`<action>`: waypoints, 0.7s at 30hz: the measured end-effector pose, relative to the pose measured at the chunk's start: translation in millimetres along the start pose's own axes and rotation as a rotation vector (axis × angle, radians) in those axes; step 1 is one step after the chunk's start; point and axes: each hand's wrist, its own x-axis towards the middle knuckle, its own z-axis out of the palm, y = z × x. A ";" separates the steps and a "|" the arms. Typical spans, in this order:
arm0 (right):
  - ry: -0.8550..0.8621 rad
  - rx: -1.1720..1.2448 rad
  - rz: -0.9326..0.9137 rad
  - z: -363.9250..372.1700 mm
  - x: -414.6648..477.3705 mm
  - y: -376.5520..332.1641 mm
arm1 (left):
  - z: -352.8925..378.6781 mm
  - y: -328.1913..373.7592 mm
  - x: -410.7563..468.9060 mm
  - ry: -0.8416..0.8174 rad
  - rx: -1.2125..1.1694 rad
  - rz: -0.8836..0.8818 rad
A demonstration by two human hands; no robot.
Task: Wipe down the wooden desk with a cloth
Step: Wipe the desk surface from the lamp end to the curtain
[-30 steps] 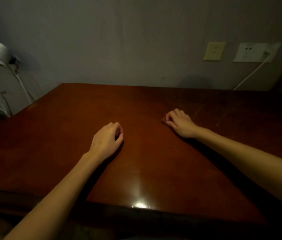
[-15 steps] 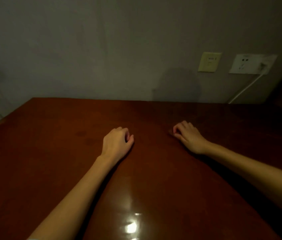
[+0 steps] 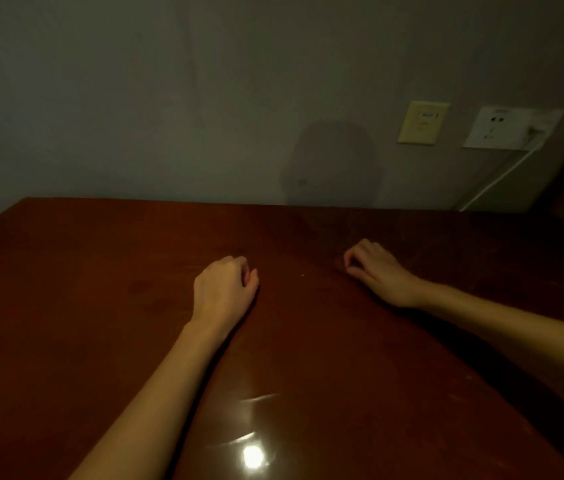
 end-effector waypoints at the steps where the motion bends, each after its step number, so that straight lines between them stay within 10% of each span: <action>1: 0.011 -0.018 0.088 0.7 14.4 12.2 | 0.0 0.6 -0.5 0.006 0.001 0.000; 8: 0.077 -0.013 0.215 20.1 99.4 -35.3 | -2.5 2.5 -0.7 0.019 0.001 0.001; 15: -0.103 0.075 -0.419 15.4 10.1 -71.6 | 0.2 0.6 -1.7 0.057 0.032 -0.003; 21: 0.019 0.013 0.218 9.8 78.7 18.4 | -0.6 -0.2 -0.7 0.032 -0.001 -0.002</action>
